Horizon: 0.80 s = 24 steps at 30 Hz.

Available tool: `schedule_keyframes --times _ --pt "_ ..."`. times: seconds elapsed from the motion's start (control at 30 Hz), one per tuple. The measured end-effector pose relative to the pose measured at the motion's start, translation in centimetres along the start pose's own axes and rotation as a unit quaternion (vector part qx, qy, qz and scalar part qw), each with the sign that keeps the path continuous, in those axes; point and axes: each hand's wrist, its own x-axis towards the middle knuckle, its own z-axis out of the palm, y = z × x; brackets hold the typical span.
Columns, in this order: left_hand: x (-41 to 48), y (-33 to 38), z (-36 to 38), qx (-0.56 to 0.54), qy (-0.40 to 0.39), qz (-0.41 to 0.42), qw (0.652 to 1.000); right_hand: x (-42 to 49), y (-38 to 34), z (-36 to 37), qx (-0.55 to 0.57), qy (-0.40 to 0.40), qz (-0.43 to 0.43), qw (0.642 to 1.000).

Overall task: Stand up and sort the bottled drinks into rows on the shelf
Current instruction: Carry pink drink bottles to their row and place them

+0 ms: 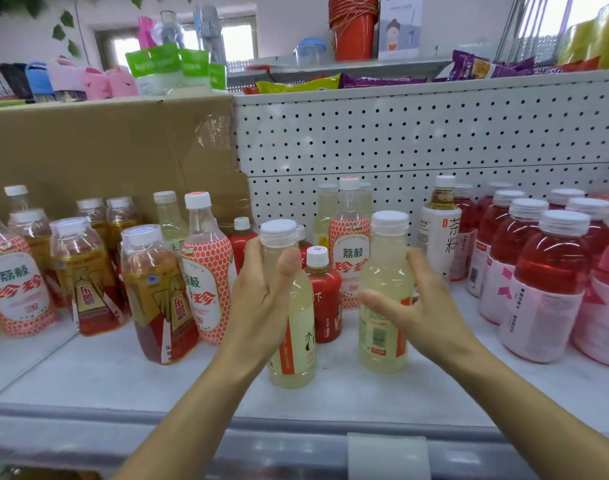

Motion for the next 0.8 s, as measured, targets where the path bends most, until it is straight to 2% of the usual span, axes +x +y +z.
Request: schedule_keyframes --times 0.13,0.33,0.4,0.47,0.5,0.57,0.63,0.7,0.8 --pt "-0.1 0.5 1.2 -0.002 -0.016 -0.004 1.0 2.0 1.2 -1.7 -0.018 0.035 0.04 0.998" --pt "0.4 -0.2 1.0 0.027 0.016 -0.009 0.999 5.6 2.3 -2.4 -0.064 0.025 0.084 0.994" --pt "0.5 -0.4 0.7 0.032 0.02 -0.015 0.999 6.3 1.2 -2.1 -0.124 0.089 0.029 0.988" --pt "0.5 -0.4 0.6 0.039 0.023 -0.015 0.999 7.3 -1.5 -1.8 -0.145 0.161 -0.086 0.972" --pt "0.6 -0.4 0.6 0.041 0.024 -0.014 0.999 8.2 -3.1 -1.6 -0.146 0.166 -0.129 0.967" --pt "0.6 -0.5 0.7 0.046 0.029 -0.014 0.998 10.5 -5.7 -0.8 -0.167 0.1 -0.142 0.971" --pt "0.6 -0.6 0.6 0.048 0.029 -0.012 0.998 12.9 -7.1 0.4 -0.223 -0.026 -0.08 0.971" --pt "0.5 -0.4 0.5 0.043 0.024 -0.016 0.999 14.1 -7.6 1.3 -0.306 -0.117 -0.042 0.944" --pt "0.4 -0.1 0.4 0.036 0.021 -0.017 0.999 14.1 -8.0 1.3 -0.342 -0.117 -0.074 0.929"
